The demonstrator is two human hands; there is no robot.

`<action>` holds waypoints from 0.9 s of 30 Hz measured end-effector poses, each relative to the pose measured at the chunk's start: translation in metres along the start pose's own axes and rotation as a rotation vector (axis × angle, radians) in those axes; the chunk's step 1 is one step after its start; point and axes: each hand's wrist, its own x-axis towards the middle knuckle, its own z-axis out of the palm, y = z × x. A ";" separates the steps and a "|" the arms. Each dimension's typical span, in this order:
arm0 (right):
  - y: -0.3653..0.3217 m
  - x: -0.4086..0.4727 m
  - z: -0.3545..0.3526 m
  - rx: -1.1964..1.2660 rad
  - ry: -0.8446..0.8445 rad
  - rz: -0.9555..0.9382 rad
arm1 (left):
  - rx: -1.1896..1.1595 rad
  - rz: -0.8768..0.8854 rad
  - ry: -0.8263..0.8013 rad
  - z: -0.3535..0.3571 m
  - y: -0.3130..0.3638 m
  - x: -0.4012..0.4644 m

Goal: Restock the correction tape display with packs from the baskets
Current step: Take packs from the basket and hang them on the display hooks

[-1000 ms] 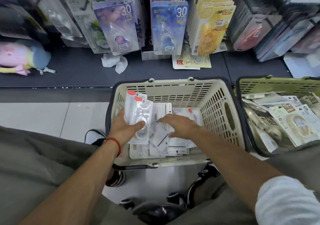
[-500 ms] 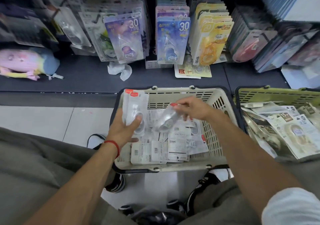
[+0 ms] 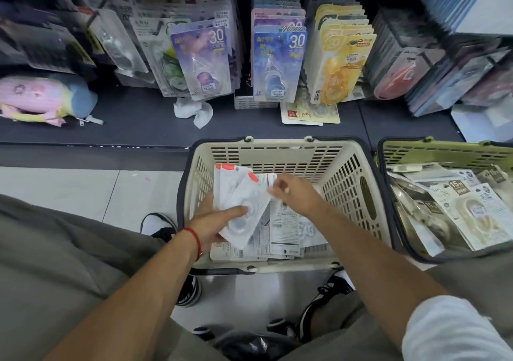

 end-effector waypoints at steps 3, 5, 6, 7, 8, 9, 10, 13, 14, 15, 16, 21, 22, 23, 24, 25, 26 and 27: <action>0.038 -0.014 0.021 -0.495 -0.400 0.000 | -0.013 -0.007 0.058 -0.010 -0.005 0.001; 0.054 -0.026 0.037 -0.610 -0.515 0.006 | -0.044 -0.027 0.051 -0.011 -0.007 -0.001; 0.059 -0.030 0.043 -0.623 -0.520 -0.001 | -0.059 -0.027 0.047 -0.011 -0.007 -0.002; 0.062 -0.031 0.047 -0.640 -0.511 -0.013 | -0.071 -0.024 0.042 -0.010 -0.007 -0.003; 0.063 -0.030 0.048 -0.667 -0.502 -0.023 | -0.078 -0.021 0.040 -0.009 -0.006 -0.003; 0.064 -0.029 0.047 -0.693 -0.497 -0.031 | -0.083 -0.017 0.041 -0.008 -0.005 -0.004; 0.064 -0.028 0.045 -0.706 -0.497 -0.037 | -0.084 -0.012 0.043 -0.008 -0.003 -0.005; 0.061 -0.027 0.043 -0.690 -0.474 -0.042 | -0.095 0.011 0.048 -0.008 -0.001 -0.005; 0.061 -0.027 0.045 -0.694 -0.459 -0.040 | -0.101 0.017 0.051 -0.008 0.000 -0.005; 0.061 -0.027 0.046 -0.711 -0.456 -0.037 | -0.102 0.022 0.055 -0.008 -0.001 -0.006; 0.060 -0.026 0.046 -0.738 -0.470 -0.034 | -0.101 0.024 0.063 -0.008 -0.001 -0.006; 0.052 -0.025 0.042 -0.810 -0.534 -0.019 | -0.117 0.044 0.082 -0.010 -0.002 -0.009; 0.052 -0.025 0.041 -0.784 -0.530 -0.027 | -0.124 0.050 0.086 -0.010 -0.001 -0.009; 0.053 -0.027 0.039 -0.731 -0.536 -0.030 | -0.132 0.058 0.088 -0.010 0.000 -0.010; 0.055 -0.029 0.036 -0.653 -0.551 -0.023 | -0.144 0.066 0.090 -0.011 0.000 -0.010; 0.055 -0.031 0.030 -0.551 -0.567 0.001 | -0.156 0.075 0.091 -0.011 0.000 -0.009; 0.054 -0.032 0.021 -0.421 -0.570 0.043 | -0.165 0.084 0.092 -0.011 0.000 -0.009; 0.051 -0.033 0.009 -0.267 -0.550 0.094 | -0.169 0.090 0.095 -0.011 -0.001 -0.008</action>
